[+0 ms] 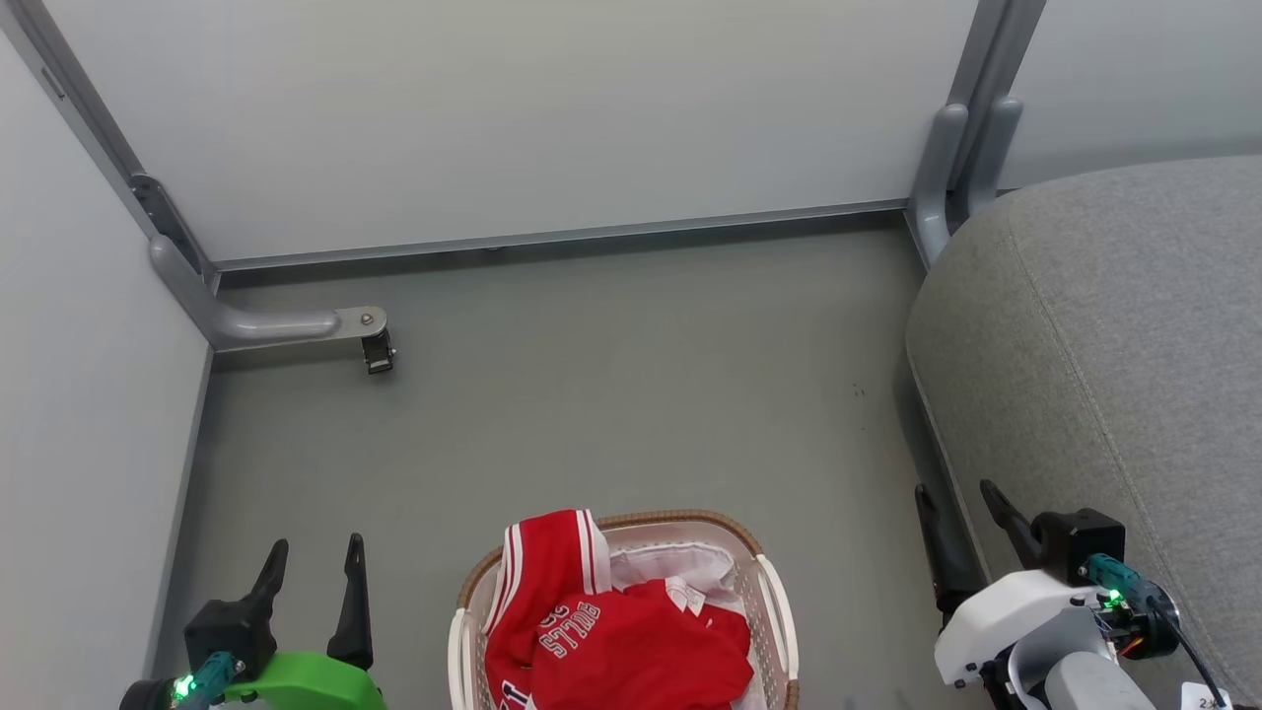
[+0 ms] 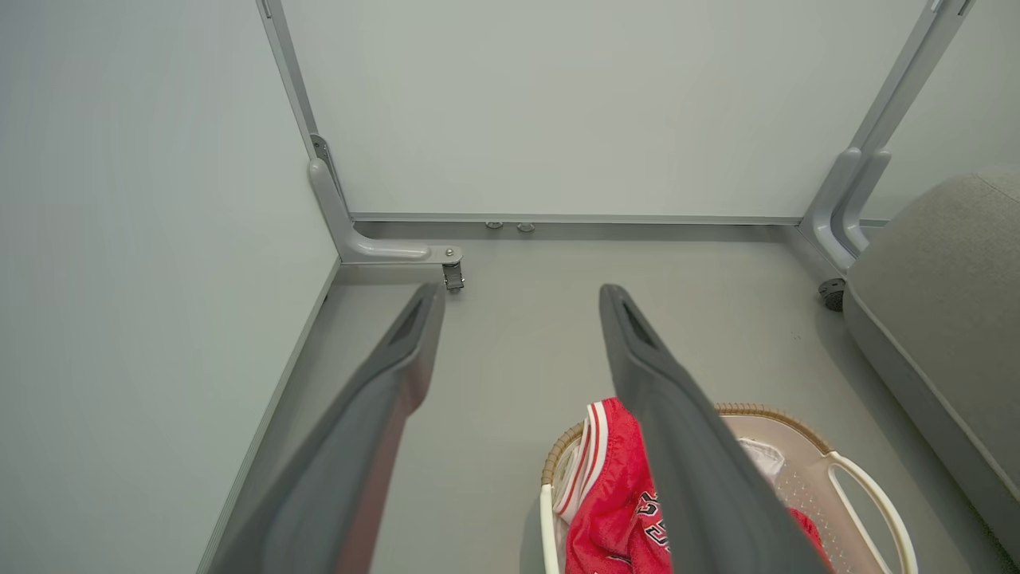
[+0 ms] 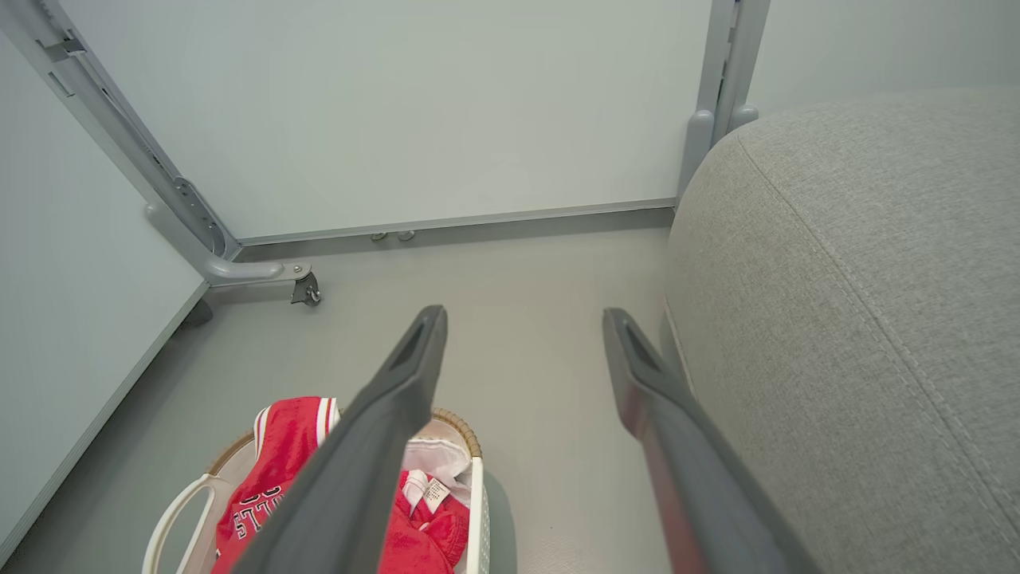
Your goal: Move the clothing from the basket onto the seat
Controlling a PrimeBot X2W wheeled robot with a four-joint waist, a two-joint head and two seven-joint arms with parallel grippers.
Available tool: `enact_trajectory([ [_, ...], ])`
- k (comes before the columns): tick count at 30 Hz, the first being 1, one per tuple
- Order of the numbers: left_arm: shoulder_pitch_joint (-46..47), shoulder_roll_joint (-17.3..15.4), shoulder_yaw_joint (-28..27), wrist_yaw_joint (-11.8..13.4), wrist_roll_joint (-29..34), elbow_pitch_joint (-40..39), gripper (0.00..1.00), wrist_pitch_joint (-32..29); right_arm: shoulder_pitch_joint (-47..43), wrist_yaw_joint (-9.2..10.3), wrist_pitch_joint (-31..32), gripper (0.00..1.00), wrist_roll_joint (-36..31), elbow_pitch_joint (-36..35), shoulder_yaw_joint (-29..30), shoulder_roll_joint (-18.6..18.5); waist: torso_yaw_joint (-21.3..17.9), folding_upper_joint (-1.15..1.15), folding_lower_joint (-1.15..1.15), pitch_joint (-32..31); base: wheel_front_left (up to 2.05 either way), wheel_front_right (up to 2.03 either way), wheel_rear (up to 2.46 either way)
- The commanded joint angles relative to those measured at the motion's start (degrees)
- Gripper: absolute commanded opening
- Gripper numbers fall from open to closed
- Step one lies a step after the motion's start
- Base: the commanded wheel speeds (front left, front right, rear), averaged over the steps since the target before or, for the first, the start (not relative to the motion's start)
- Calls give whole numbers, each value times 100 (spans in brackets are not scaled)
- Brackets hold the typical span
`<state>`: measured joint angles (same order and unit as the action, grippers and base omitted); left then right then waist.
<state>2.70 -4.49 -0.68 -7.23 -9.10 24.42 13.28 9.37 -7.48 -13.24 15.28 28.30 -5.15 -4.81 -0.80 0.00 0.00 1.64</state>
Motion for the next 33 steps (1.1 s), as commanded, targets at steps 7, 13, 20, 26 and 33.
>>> enact_trajectory([
  [7, -114, 36, -67, 10, 371, 56, 100, 112, 66, -1, -119, 100, -366, 101, -17, 6, -28, 0, 0, 7, 0, 0, 0],
  [13, -142, 77, -103, -13, 446, 14, 100, 174, 59, -1, -180, 100, -590, 163, -20, 10, -32, 0, 0, 8, 0, 0, 0],
  [20, -158, 95, -140, -27, 423, -5, 100, 198, 52, -1, -204, 100, -634, 117, 24, 34, -41, 0, 0, 49, 0, 0, 0],
  [26, -17, 99, 8, -30, 324, 34, 100, 197, 210, -1, -203, 100, -631, -15, -19, 63, -132, 0, 0, 361, 0, 0, 0],
  [33, 394, -19, 649, -32, -358, 437, 100, 197, 551, 0, -203, 100, -514, -226, -100, 113, -327, 0, 0, 1028, 0, 0, 0],
])
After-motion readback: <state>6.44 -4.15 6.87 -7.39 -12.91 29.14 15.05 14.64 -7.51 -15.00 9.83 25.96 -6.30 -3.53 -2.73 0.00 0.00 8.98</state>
